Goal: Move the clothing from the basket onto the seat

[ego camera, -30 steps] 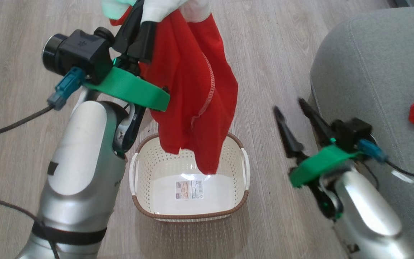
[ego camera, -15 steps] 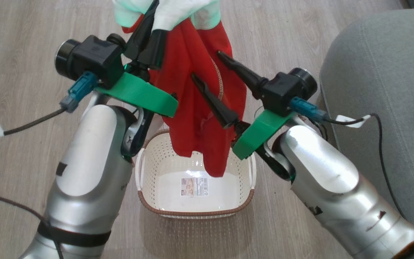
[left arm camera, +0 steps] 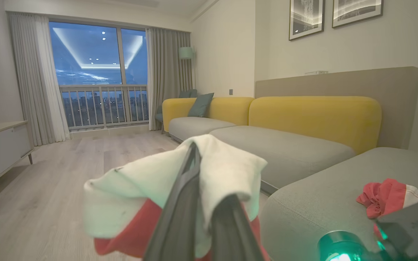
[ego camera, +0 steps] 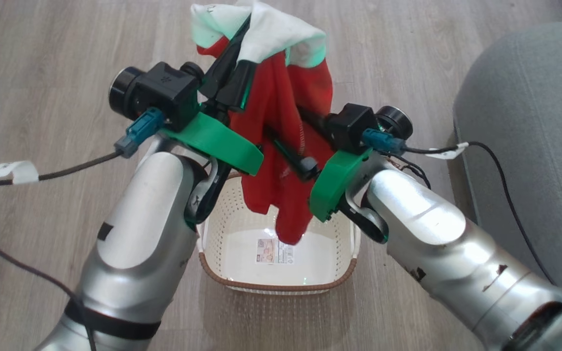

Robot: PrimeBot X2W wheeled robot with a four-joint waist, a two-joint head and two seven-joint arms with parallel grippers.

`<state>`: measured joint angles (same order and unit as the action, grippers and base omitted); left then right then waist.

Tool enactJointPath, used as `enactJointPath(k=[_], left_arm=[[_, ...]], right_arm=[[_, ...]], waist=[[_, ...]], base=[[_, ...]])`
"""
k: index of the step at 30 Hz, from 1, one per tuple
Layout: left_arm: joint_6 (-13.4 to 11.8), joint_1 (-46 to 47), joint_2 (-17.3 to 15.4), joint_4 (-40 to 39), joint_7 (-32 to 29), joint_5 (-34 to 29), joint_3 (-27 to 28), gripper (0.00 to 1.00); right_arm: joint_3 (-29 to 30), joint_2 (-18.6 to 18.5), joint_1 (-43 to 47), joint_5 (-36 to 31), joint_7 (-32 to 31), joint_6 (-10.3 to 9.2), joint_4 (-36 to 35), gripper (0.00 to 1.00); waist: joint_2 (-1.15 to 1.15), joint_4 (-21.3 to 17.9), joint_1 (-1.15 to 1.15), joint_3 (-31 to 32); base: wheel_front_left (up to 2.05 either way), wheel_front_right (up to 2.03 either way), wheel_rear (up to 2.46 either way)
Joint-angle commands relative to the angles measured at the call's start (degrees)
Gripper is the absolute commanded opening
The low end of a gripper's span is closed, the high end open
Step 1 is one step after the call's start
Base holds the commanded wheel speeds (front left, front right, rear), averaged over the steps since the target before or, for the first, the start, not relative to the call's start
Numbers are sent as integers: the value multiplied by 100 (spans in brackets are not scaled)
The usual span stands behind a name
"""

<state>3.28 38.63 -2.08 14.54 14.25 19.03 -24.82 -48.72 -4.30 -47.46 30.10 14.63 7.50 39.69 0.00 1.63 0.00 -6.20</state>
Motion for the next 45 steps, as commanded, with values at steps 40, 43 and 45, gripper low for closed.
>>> enactJointPath(k=[40,43,45], left_arm=[[370,-253,-343,759,74,69,-156,100],[383,-313,-351,818,74,57,-138,100],[390,-350,-352,840,74,50,-117,100]], right_arm=[[2381,-174,576,-692,37,-1,-1643,0],[2452,-222,684,-682,37,-1,-1736,0],[2488,-249,758,-685,37,-1,-1793,0]], waist=[[0,-2150,0,-287],[0,-2463,0,-284],[0,-2670,0,-278]], base=[[0,0,0],[0,0,0],[0,0,0]])
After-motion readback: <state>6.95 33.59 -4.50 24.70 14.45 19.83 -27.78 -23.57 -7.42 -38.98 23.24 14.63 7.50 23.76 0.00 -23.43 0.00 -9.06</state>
